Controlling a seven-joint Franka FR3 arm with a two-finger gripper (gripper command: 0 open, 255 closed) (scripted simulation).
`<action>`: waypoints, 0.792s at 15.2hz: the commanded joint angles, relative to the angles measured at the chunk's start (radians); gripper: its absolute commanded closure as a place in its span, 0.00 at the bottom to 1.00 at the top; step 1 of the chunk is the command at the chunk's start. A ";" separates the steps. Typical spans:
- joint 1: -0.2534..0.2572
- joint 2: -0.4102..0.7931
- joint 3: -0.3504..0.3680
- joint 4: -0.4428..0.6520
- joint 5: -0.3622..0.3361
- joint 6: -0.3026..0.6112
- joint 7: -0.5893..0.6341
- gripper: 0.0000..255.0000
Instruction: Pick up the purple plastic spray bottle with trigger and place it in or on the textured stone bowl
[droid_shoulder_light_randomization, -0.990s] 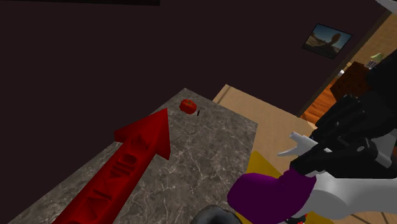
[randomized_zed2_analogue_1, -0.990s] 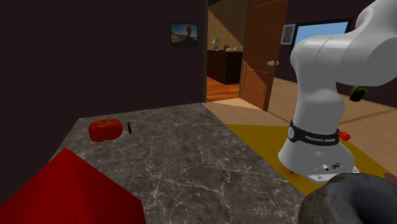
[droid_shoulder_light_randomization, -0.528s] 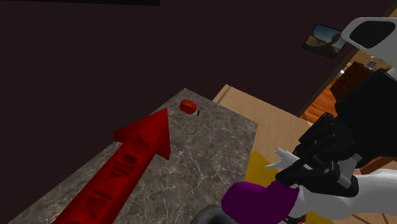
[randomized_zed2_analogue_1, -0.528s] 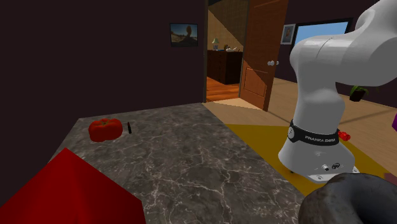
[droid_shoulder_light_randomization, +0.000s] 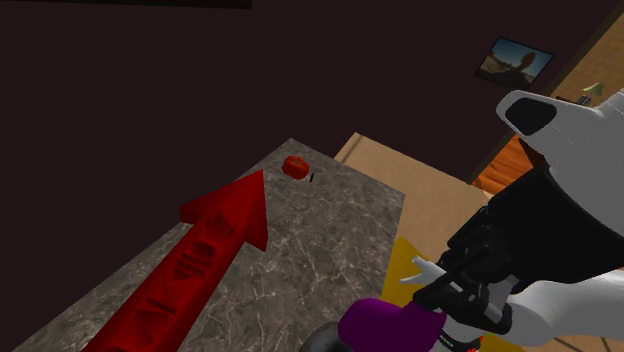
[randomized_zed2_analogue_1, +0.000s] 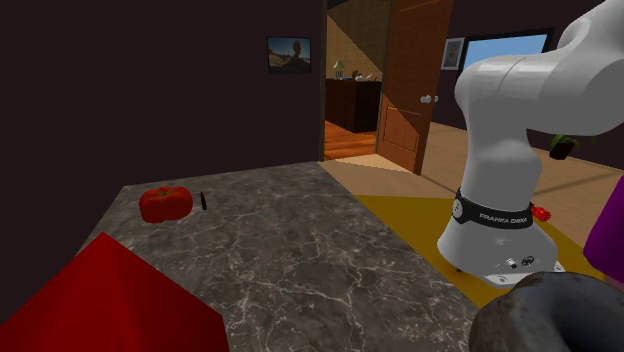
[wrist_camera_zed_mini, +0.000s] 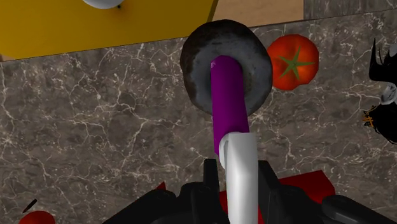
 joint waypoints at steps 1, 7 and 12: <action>0.007 -0.015 0.008 -0.035 0.010 0.022 -0.002 1.00; 0.025 -0.049 0.036 -0.127 0.039 0.081 -0.005 1.00; 0.029 -0.056 0.044 -0.149 0.047 0.096 -0.006 1.00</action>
